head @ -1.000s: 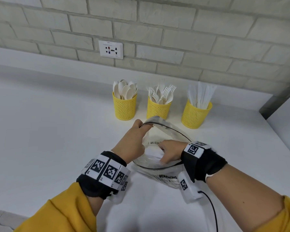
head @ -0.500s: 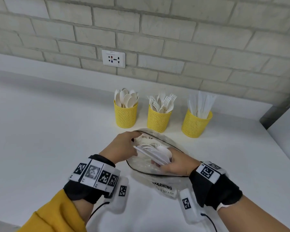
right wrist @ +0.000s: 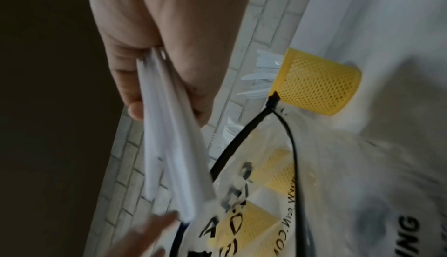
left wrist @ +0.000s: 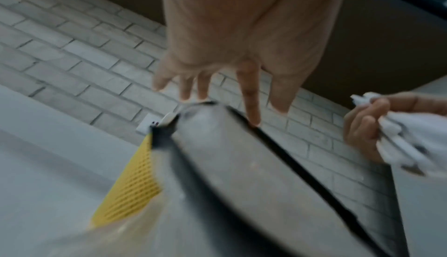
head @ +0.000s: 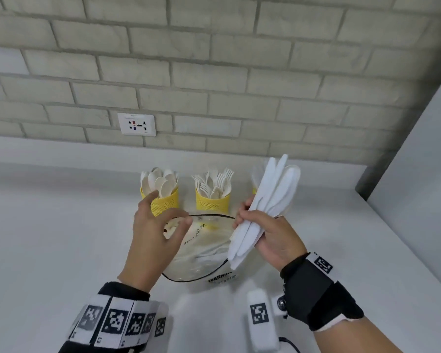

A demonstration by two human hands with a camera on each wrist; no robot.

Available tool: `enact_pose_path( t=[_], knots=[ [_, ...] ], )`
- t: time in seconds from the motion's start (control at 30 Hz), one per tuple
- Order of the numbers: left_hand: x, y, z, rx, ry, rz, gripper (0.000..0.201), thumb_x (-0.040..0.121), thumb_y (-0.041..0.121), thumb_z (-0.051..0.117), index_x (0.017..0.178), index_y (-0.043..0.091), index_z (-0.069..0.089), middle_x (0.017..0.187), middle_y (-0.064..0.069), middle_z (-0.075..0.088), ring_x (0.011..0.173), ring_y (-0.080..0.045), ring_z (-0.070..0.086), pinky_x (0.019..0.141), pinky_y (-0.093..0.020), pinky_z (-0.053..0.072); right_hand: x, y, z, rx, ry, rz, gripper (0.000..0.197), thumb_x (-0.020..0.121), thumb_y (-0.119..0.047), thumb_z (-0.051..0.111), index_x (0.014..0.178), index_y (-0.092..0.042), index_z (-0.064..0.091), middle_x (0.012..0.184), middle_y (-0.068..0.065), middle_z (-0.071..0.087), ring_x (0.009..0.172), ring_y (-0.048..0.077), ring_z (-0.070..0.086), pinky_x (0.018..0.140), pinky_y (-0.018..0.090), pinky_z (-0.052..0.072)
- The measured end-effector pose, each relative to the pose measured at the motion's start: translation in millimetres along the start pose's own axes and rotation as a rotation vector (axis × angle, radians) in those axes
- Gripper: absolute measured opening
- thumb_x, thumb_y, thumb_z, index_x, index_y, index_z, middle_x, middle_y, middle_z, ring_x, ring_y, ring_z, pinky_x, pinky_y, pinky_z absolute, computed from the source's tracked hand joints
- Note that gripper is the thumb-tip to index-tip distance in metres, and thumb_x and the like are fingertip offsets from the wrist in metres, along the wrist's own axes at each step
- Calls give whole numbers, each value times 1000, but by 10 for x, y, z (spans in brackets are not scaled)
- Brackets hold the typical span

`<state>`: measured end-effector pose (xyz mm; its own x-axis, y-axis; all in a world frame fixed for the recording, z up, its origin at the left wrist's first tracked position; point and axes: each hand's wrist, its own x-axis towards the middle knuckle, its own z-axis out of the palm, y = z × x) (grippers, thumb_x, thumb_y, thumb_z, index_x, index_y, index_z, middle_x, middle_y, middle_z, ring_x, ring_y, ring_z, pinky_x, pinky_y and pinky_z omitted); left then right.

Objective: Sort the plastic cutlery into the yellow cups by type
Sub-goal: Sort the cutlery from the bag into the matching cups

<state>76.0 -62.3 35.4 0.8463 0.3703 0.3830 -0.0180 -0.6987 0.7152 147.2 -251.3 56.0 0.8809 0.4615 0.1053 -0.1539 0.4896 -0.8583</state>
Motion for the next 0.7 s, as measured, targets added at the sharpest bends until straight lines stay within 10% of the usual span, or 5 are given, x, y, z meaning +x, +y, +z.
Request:
enact_pose_path(
  t=[0.1,0.27,0.43,0.57,0.7],
  knots=[
    [0,358,-20,-362,-159,-5,10,88,33,56,94,31,63,110,14,59,104,-2,58,86,-23,45,-6,63,47,-20,-51,74,11,69,0,60,71,-11,59,69,3,57,65,15,58,67,27,51],
    [54,505,189,-645,-798,-188,47,87,43,56,129,27,45,117,-6,66,105,-14,66,92,-29,53,13,58,164,-250,-57,124,9,80,-6,63,75,-13,62,68,-4,64,74,14,63,62,25,53],
    [81,533,246,-626,-825,-166,15,92,24,52,88,14,63,76,-3,67,68,-12,66,70,-23,55,59,5,119,-485,-99,241,21,81,-38,61,88,-22,72,90,8,70,85,30,60,66,37,43],
    [101,546,299,-844,-890,-284,18,94,15,49,92,2,61,67,-10,68,58,-18,65,64,-28,57,85,-41,142,-507,-151,305,43,80,-52,60,108,-20,68,102,16,67,82,31,60,72,34,49],
    [80,514,388,-1001,-855,-307,17,86,16,53,86,1,60,59,-7,63,52,-16,59,56,-24,52,81,-72,117,-529,-64,212,54,75,-56,55,109,-13,59,77,17,68,50,26,53,45,25,49]
  ],
)
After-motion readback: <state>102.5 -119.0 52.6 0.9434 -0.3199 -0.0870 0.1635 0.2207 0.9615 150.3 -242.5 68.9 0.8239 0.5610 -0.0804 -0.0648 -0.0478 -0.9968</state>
